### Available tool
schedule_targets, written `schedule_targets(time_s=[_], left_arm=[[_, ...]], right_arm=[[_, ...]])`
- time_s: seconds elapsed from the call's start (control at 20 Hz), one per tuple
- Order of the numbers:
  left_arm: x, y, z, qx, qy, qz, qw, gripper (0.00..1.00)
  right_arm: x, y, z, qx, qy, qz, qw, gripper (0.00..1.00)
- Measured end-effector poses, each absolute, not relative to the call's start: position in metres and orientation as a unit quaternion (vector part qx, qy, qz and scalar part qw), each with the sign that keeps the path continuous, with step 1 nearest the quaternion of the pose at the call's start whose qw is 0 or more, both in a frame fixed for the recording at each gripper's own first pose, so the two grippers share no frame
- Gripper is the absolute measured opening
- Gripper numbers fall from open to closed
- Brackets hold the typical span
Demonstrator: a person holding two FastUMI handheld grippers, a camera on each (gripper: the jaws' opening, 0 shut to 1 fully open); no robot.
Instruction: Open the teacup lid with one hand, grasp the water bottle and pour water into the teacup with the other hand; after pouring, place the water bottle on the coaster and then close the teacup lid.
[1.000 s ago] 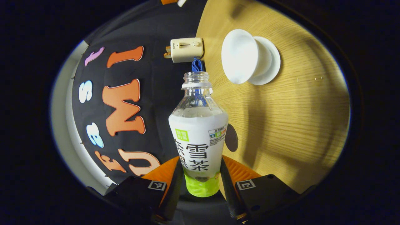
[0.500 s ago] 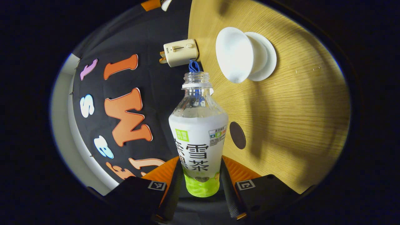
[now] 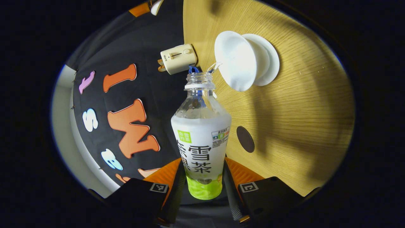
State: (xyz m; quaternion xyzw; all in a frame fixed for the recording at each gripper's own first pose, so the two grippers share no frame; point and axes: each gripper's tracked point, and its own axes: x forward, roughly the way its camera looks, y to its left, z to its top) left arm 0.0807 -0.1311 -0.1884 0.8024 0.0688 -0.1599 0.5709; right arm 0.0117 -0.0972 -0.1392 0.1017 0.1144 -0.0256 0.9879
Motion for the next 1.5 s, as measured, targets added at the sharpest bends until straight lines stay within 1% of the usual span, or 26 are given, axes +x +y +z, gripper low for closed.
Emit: schedule_targets(time_s=[0.05,0.1,0.15,0.2,0.25,0.35,0.4,0.45,0.5,0.75,0.8,0.85,0.9,0.95,1.0,1.05,1.1,1.15,1.4,1.45,1.5], left_arm=[[0.079,-0.13,-0.185,0.805,0.066,-0.16,0.567,0.64],[0.081,-0.129,-0.183,0.809,0.064,-0.157,0.563,0.67],[0.082,-0.13,-0.178,0.812,0.061,-0.156,0.56,0.64],[0.084,-0.129,-0.174,0.815,0.059,-0.154,0.556,0.67],[0.083,-0.128,-0.169,0.817,0.056,-0.151,0.553,0.64],[0.083,-0.129,-0.162,0.823,0.047,-0.146,0.547,0.67],[0.082,-0.131,-0.159,0.826,0.042,-0.145,0.542,0.64],[0.081,-0.132,-0.157,0.829,0.04,-0.146,0.538,0.67],[0.081,-0.133,-0.157,0.832,0.037,-0.146,0.534,0.64],[0.079,-0.134,-0.157,0.841,0.033,-0.146,0.519,0.64],[0.078,-0.135,-0.157,0.844,0.031,-0.146,0.515,0.67],[0.078,-0.137,-0.157,0.846,0.027,-0.148,0.511,0.67],[0.077,-0.138,-0.156,0.849,0.023,-0.147,0.506,0.65],[0.077,-0.139,-0.156,0.853,0.018,-0.148,0.501,0.67],[0.077,-0.14,-0.154,0.856,0.015,-0.146,0.496,0.65],[0.078,-0.14,-0.154,0.859,0.011,-0.145,0.492,0.65],[0.078,-0.142,-0.152,0.862,0.007,-0.143,0.487,0.67],[0.079,-0.143,-0.151,0.864,0.005,-0.143,0.483,0.65],[0.081,-0.148,-0.143,0.875,-0.015,-0.14,0.464,0.65],[0.082,-0.149,-0.141,0.876,-0.022,-0.136,0.462,0.67],[0.083,-0.148,-0.138,0.878,-0.026,-0.131,0.459,0.67]], right_arm=[[0.011,-0.099,-0.139,0.103,0.113,-0.027,0.988,0.23],[0.012,-0.099,-0.138,0.103,0.11,-0.026,0.988,0.23],[0.012,-0.099,-0.137,0.103,0.108,-0.027,0.988,0.23],[0.012,-0.099,-0.135,0.105,0.107,-0.026,0.988,0.23],[0.011,-0.099,-0.134,0.106,0.106,-0.026,0.988,0.23],[0.011,-0.099,-0.133,0.109,0.105,-0.026,0.988,0.23],[0.012,-0.099,-0.132,0.111,0.104,-0.026,0.988,0.23],[0.012,-0.097,-0.132,0.112,0.103,-0.023,0.988,0.23],[0.012,-0.097,-0.131,0.112,0.101,-0.023,0.988,0.23],[0.011,-0.095,-0.132,0.109,0.102,-0.02,0.989,0.23],[0.011,-0.095,-0.132,0.109,0.102,-0.019,0.989,0.23],[0.011,-0.095,-0.132,0.108,0.102,-0.019,0.989,0.23],[0.011,-0.095,-0.131,0.108,0.101,-0.019,0.989,0.23],[0.011,-0.095,-0.131,0.108,0.101,-0.018,0.989,0.23],[0.011,-0.096,-0.13,0.108,0.1,-0.019,0.989,0.23],[0.011,-0.095,-0.129,0.109,0.099,-0.018,0.989,0.23],[0.011,-0.095,-0.129,0.109,0.098,-0.018,0.989,0.23],[0.011,-0.095,-0.13,0.109,0.098,-0.018,0.989,0.23],[0.012,-0.096,-0.128,0.111,0.098,-0.018,0.989,0.23],[0.012,-0.095,-0.129,0.115,0.099,-0.018,0.988,0.23],[0.012,-0.094,-0.129,0.119,0.099,-0.017,0.988,0.23]])
